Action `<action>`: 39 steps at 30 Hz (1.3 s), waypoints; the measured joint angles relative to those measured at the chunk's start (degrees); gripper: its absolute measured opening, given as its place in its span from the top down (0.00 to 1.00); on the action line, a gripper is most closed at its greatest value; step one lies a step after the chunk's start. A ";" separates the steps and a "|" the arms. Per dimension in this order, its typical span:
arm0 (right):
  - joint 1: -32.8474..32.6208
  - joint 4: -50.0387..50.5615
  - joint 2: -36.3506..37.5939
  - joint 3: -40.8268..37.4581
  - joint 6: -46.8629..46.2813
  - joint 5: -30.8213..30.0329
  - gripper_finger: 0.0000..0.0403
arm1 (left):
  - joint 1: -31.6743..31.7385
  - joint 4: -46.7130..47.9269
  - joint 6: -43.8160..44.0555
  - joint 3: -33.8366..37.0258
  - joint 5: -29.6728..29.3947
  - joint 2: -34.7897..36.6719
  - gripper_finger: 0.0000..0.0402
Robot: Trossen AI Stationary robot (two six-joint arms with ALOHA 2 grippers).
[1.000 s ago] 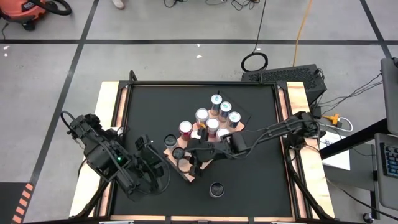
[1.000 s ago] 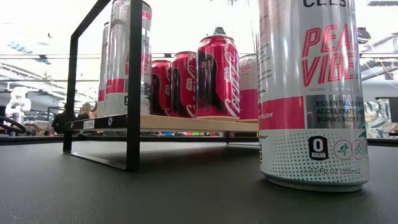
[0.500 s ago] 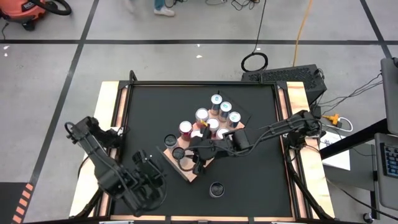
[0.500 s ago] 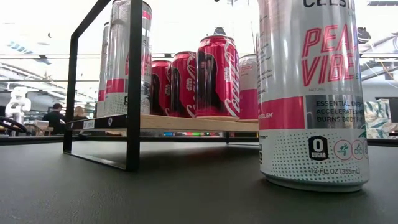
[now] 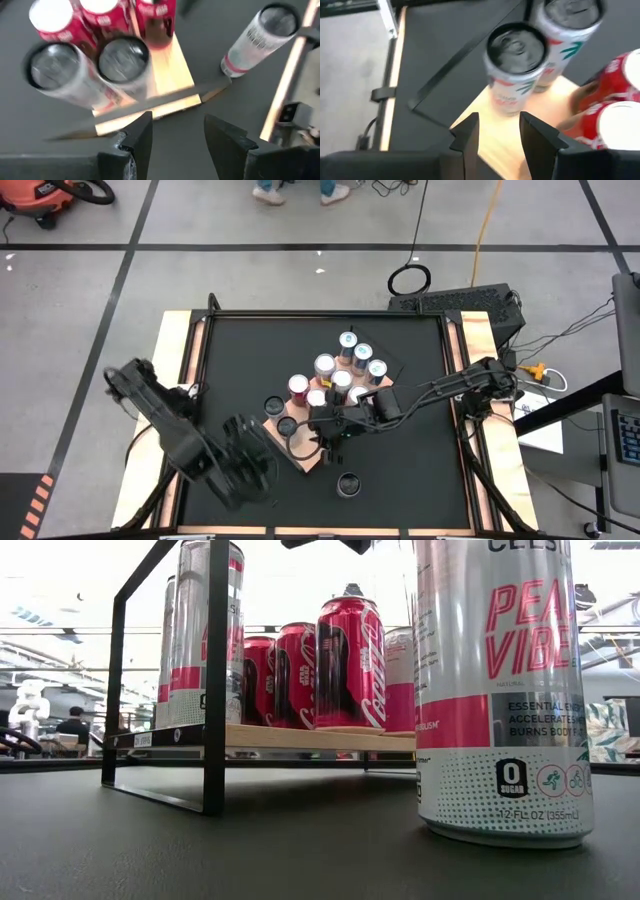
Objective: Place canned beverage on shelf
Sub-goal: Put the right white pink soda can on the shelf aligned with the other white pink soda can
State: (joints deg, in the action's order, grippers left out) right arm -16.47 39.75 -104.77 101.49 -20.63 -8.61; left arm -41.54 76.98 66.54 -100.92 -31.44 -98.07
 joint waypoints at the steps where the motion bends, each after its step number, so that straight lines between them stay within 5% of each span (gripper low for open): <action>1: 0.00 0.07 0.00 0.00 0.45 1.28 0.71 | 0.56 -0.03 -1.72 0.00 0.60 1.56 0.57; 8: 0.00 3.04 0.35 0.00 0.91 3.10 0.71 | 1.75 -1.66 -3.07 9.27 0.48 14.54 0.57; 13: -0.24 4.91 1.08 0.00 0.97 3.14 0.71 | 1.15 -15.12 0.57 16.95 -2.51 19.37 0.57; 26: 0.68 4.68 1.09 0.00 3.99 2.91 0.71 | 2.90 -18.24 0.55 17.64 -2.85 10.05 0.57; 39: 1.57 1.27 1.07 -0.02 5.52 2.87 0.71 | 5.81 -17.40 0.53 17.62 -0.06 8.34 0.57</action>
State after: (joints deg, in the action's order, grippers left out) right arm -14.90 41.01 -103.70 101.47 -15.11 -5.74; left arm -35.73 59.58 67.07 -83.31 -31.50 -89.73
